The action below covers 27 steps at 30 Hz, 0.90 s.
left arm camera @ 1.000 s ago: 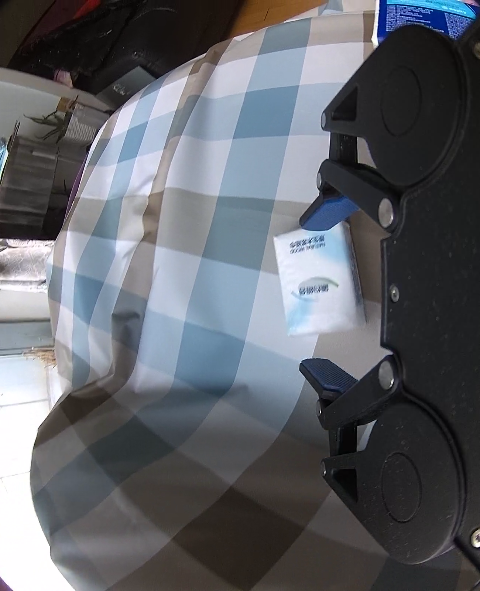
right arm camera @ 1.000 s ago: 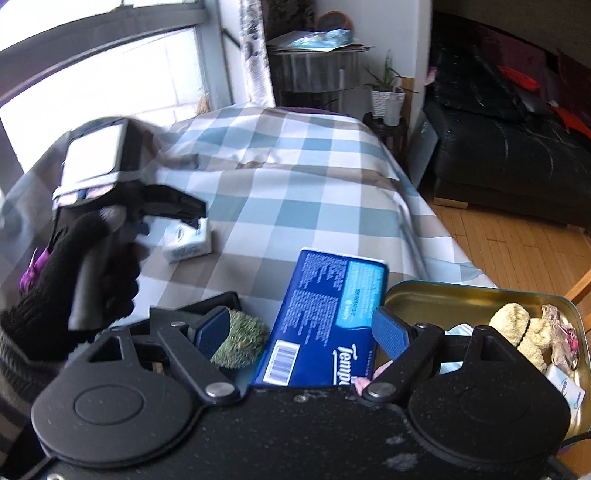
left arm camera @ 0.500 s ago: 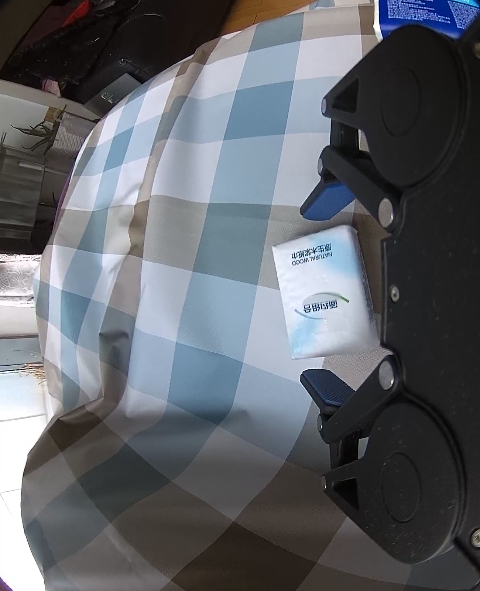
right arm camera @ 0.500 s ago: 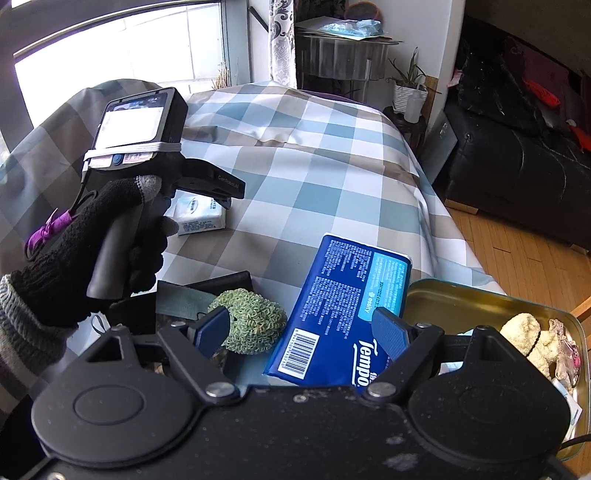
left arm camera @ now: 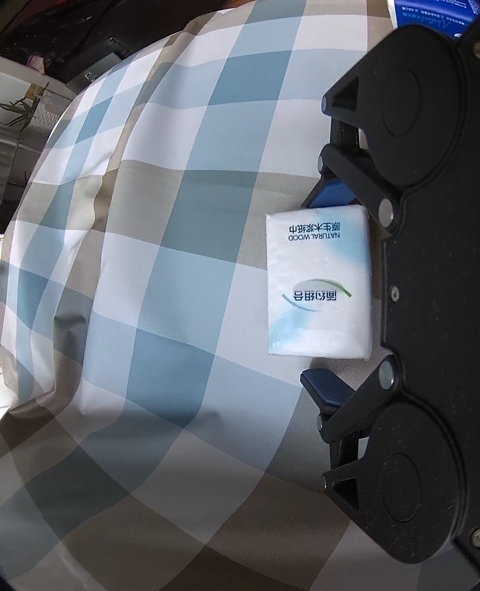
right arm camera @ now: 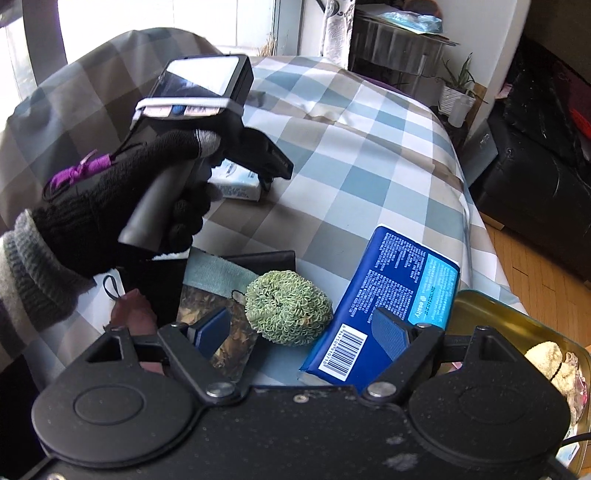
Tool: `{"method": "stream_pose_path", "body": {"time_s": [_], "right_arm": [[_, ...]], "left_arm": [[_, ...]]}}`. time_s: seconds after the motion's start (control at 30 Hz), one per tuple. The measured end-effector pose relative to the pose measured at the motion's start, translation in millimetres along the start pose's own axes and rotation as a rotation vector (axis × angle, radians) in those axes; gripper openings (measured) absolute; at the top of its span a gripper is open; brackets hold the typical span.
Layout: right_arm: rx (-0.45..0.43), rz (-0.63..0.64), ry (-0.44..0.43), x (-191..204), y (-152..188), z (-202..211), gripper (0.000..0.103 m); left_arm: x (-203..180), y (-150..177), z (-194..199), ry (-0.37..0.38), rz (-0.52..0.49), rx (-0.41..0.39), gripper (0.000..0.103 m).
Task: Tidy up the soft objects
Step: 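Grasp the white tissue pack with the left gripper while the right gripper reaches toward the green ball, then grasp the green knitted ball with the right gripper while the left gripper holds the tissue pack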
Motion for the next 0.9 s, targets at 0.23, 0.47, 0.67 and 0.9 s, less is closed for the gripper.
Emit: {"method": "stream_pose_path", "body": {"time_s": [0.23,0.47,0.67,0.9], "right_arm": [[0.042,0.032,0.049,4,-2,-23,0.082],[0.066,0.088,0.084,14,1,-42,0.074],[0.059,0.127,0.081,22,3,-48,0.06],[0.028,0.088,0.055,17,0,-38,0.055]], "left_arm": [[10,0,5,-0.007,0.031,0.01,0.07],[17,2,7,-0.011,0.071,0.031,0.069],[19,3,6,-0.009,0.084,0.038,0.069],[18,2,6,-0.007,0.084,0.036,0.069]]}}
Point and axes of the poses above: each gripper's, at about its wrist camera, not at the fingertips, and z roughly against the way its jaws point, x to its left, y to its underside, the point moved 1 cm from there along -z, roughly the way its jaws point, and after that the axes turned 4 degrees about -y, right-handed, at the moved point
